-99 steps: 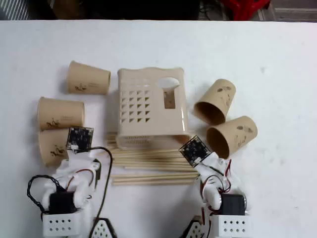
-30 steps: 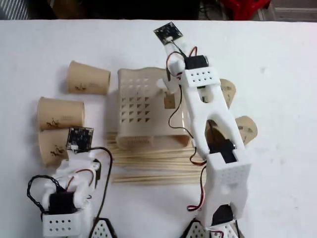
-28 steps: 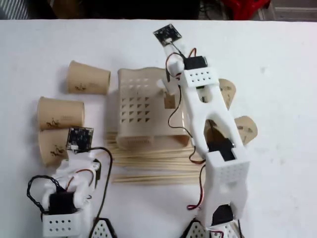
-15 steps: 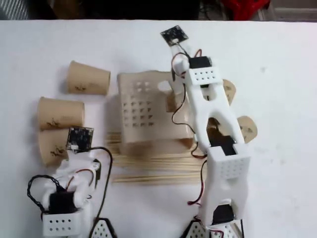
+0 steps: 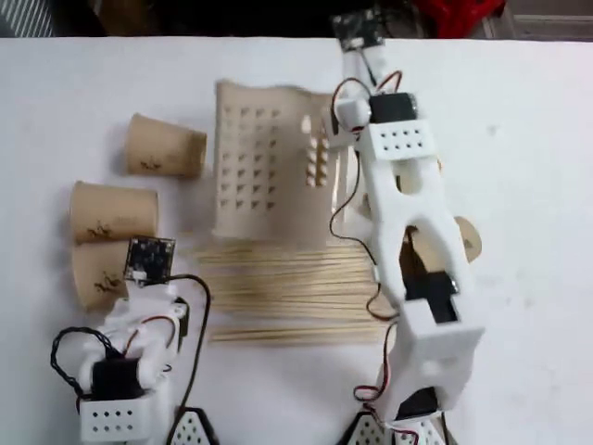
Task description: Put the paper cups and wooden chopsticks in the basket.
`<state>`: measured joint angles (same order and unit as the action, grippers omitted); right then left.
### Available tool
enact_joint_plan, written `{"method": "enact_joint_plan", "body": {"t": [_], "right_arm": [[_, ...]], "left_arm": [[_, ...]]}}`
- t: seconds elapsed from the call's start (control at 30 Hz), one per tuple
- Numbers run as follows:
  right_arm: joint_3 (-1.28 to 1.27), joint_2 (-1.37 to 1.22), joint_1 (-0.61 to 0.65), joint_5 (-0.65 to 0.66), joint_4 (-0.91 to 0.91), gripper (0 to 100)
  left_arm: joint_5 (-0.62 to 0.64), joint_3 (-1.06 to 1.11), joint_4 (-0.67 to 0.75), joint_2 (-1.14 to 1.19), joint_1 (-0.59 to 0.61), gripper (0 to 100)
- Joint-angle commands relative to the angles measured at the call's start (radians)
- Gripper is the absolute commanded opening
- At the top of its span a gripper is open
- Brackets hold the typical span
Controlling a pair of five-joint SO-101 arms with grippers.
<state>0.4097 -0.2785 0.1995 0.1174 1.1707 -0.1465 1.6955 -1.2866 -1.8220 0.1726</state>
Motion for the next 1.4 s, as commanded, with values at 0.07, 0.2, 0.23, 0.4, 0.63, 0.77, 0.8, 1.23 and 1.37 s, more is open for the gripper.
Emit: {"method": "enact_joint_plan", "body": {"t": [0.07, 0.2, 0.23, 0.4, 0.63, 0.77, 0.8, 1.23, 1.37], "right_arm": [[0.051, 0.209, -0.005, -0.034, -0.015, 1.7], [0.055, 0.269, 0.005, -0.041, -0.002, 1.7], [0.057, 0.283, 0.005, -0.060, 0.004, 1.7], [0.049, 0.352, 0.004, -0.089, 0.016, 1.7], [0.049, 0.409, -0.002, -0.084, 0.061, 1.7], [0.055, 0.423, -0.004, -0.091, 0.064, 1.7], [0.055, 0.432, -0.004, -0.091, 0.064, 1.7], [0.057, 0.516, -0.005, -0.083, 0.081, 1.7], [0.052, 0.509, -0.005, -0.083, 0.081, 1.7]], "left_arm": [[0.008, -0.003, -0.002, -0.007, -0.007, 12], [0.008, -0.003, -0.002, -0.007, -0.007, 12], [0.008, -0.003, -0.002, -0.007, -0.007, 12], [0.008, -0.003, -0.002, -0.007, -0.007, 12], [0.008, -0.003, 0.005, -0.007, -0.027, 12], [0.003, -0.003, 0.000, -0.007, -0.108, 12], [0.002, -0.003, 0.008, -0.007, -0.124, 12], [-0.267, -0.422, 0.101, -0.005, -0.097, 12], [-0.293, -0.624, 0.060, 0.007, -0.102, 12]]}}
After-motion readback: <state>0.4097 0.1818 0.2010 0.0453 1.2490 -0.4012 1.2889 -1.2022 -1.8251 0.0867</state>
